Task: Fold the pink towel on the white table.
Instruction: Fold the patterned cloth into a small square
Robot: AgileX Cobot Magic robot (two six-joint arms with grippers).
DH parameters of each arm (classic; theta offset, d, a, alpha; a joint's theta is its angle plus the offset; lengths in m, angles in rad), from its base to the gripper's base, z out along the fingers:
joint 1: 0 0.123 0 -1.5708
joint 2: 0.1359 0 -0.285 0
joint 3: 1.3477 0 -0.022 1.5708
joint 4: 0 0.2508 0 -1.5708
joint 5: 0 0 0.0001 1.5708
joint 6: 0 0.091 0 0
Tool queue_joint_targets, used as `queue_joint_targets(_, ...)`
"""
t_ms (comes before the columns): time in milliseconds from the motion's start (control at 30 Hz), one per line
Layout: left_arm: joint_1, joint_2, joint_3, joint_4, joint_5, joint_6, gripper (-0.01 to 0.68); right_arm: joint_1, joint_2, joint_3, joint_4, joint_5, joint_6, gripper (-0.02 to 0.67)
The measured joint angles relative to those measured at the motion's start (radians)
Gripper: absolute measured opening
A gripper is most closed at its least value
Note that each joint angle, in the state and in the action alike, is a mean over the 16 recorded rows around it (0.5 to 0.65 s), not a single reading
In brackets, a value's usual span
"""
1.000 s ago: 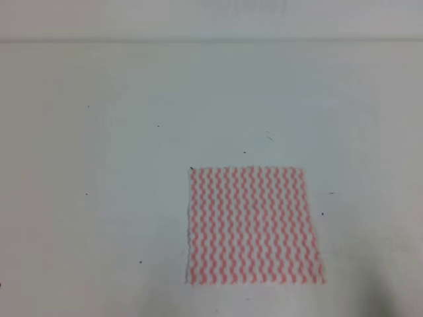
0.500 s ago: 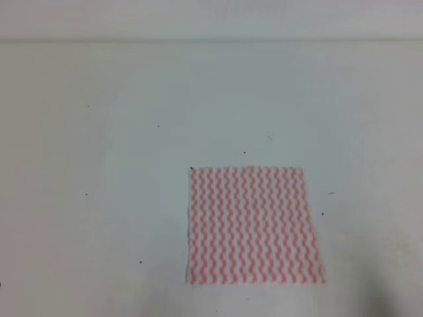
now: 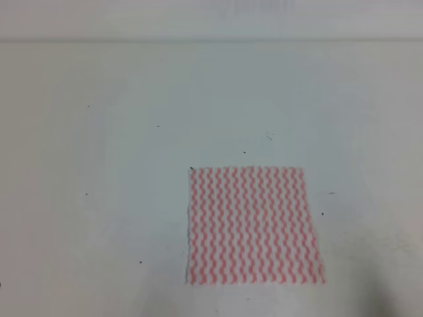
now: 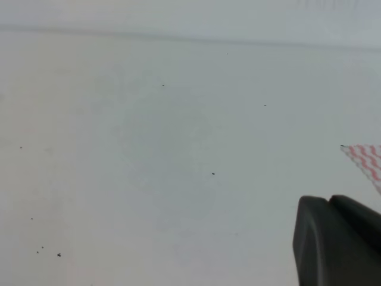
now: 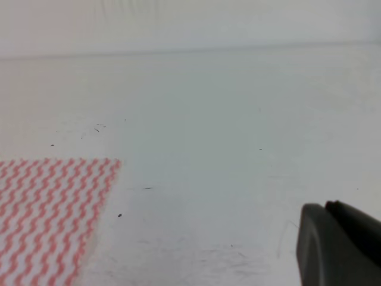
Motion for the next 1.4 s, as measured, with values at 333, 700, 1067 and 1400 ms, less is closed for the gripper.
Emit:
queue_joint_targets(333, 0.000, 0.002, -0.002, 0.000, 0.002, 0.000, -0.005, 0.000, -0.006, 0.002, 0.000, -0.002, 0.000, -0.021)
queue_joint_targets(700, 0.000, 0.002, -0.002, 0.008, 0.001, 0.000, -0.005, 0.000, -0.002, 0.000, 0.000, -0.002, 0.000, -0.020)
queue_joint_targets(1067, 0.000, 0.000, -0.003, 0.045, -0.006, 0.000, -0.006, 0.000, 0.004, -0.003, 0.000, 0.001, 0.000, -0.019)
queue_joint_targets(1400, 0.000, 0.000, 0.000, 0.036, -0.025, 0.000, -0.005, 0.000, 0.000, 0.000, 0.000, 0.000, 0.000, -0.020)
